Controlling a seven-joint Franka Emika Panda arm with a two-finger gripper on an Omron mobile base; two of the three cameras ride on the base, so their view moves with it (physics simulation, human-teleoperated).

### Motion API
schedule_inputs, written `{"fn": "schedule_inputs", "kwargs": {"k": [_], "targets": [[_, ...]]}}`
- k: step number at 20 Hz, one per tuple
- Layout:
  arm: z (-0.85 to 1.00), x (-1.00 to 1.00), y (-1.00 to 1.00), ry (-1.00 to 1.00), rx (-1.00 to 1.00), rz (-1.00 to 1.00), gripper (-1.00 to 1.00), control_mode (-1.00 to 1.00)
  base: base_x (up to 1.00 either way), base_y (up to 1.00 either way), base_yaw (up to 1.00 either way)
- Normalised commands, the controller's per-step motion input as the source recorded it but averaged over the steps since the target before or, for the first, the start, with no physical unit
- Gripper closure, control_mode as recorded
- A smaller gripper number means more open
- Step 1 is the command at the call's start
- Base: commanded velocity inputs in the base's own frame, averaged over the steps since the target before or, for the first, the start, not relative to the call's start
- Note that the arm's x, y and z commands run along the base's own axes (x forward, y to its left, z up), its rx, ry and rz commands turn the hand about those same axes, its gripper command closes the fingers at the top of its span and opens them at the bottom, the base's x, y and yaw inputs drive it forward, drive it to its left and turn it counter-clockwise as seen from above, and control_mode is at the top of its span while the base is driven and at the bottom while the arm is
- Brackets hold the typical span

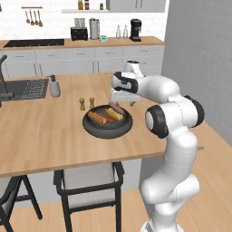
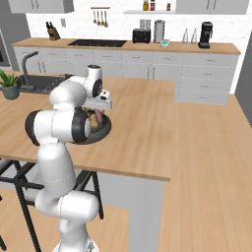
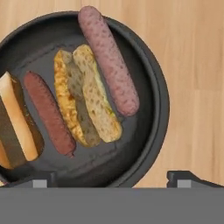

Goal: Place one bun and one sausage from the bowl on each plate.

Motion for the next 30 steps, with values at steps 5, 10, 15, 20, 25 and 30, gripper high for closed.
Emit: {"fn": "schedule_inputs", "kwargs": {"k": [5,10,15,20,25,30], "targets": [[-0.32,0.77,0.08,0.04,0.0,0.01,-1.0,-1.0,0.0,0.0,0.0],[-0.24,0.64,0.0,0.03,0.0,0.01,-1.0,-1.0,0.0,0.0,0.0],[-0.37,0.3,0.06,0.06,0.0,0.03,-1.0,-1.0,0.0,0.0,0.0],[-0.29,0.05,0.17,0.06,0.0,0.02,-1.0,-1.0,0.0,0.0,0.0],[-0.17,0.02,0.11,0.02,0.0,0.01,1.0,-1.0,0.0,0.0,0.0],[0.0,0.0,0.0,0.0,0.0,0.0,1.0,-1.0,0.0,0.0,0.0]]}}
